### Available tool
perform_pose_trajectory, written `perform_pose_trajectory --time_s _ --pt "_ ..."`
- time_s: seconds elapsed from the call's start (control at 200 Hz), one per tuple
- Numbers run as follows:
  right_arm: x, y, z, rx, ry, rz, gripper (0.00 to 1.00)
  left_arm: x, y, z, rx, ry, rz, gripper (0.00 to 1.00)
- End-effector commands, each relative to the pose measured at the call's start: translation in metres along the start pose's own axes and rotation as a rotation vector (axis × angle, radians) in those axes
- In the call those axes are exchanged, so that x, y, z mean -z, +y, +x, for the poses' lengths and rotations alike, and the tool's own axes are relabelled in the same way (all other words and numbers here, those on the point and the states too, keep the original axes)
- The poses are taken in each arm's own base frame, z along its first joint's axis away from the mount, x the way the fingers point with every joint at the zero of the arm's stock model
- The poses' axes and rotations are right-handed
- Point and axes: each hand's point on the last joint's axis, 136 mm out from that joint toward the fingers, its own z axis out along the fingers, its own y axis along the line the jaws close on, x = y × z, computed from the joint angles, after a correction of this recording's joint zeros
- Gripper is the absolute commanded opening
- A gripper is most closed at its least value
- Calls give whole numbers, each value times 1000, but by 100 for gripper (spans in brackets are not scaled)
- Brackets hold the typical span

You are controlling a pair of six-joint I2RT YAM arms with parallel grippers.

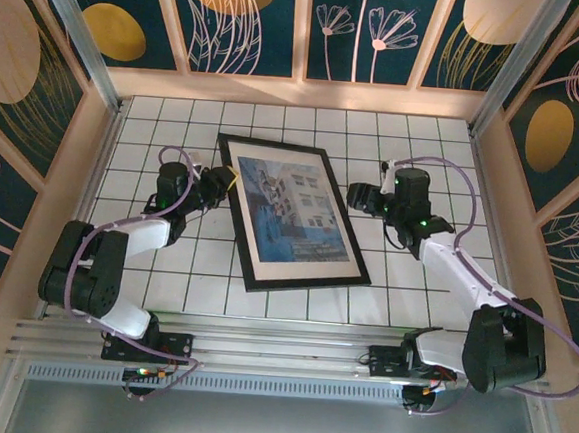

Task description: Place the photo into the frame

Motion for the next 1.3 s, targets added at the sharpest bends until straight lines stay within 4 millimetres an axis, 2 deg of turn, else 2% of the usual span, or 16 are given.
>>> perform_pose_trajectory --time_s 0.0,0.08,0.18,0.3,0.335,0.355,0.44,0.741,0.906,0.951,0.976,1.031,1.296 --pt "-9 -1 7 -25 -10 -16 73 -2 -37 -12 -81 -22 139 15" --pt "-14 -4 16 -38 13 -15 73 -8 -26 -15 -88 -21 116 19" --pt "-21 -9 27 -48 40 -8 73 -15 -14 -20 -102 -29 81 30" --pt "-25 -13 32 -53 54 4 73 -26 -2 -29 -129 -43 39 38" --pt "-26 -14 32 -54 56 7 73 -27 -1 -32 -140 -49 32 39" --pt "-26 -14 33 -54 58 8 73 -32 9 -33 -131 -45 10 40" --pt "-28 -15 33 -54 59 8 73 -43 19 -38 -134 -40 -9 41" --pt "-31 -27 43 -56 84 41 73 -72 41 -52 -165 -21 -77 49" --pt "-31 -29 45 -57 90 44 73 -76 48 -64 -224 -40 -149 53" --pt "-30 -30 46 -58 93 44 73 -76 57 -63 -234 -34 -186 53" --pt "-31 -30 47 -58 94 44 73 -79 49 -70 -256 -45 -181 54" --pt "-30 -31 48 -59 95 47 73 -79 51 -74 -283 -51 -212 55" --pt "-33 -33 48 -57 104 54 74 -66 58 -95 -399 -117 -353 61"
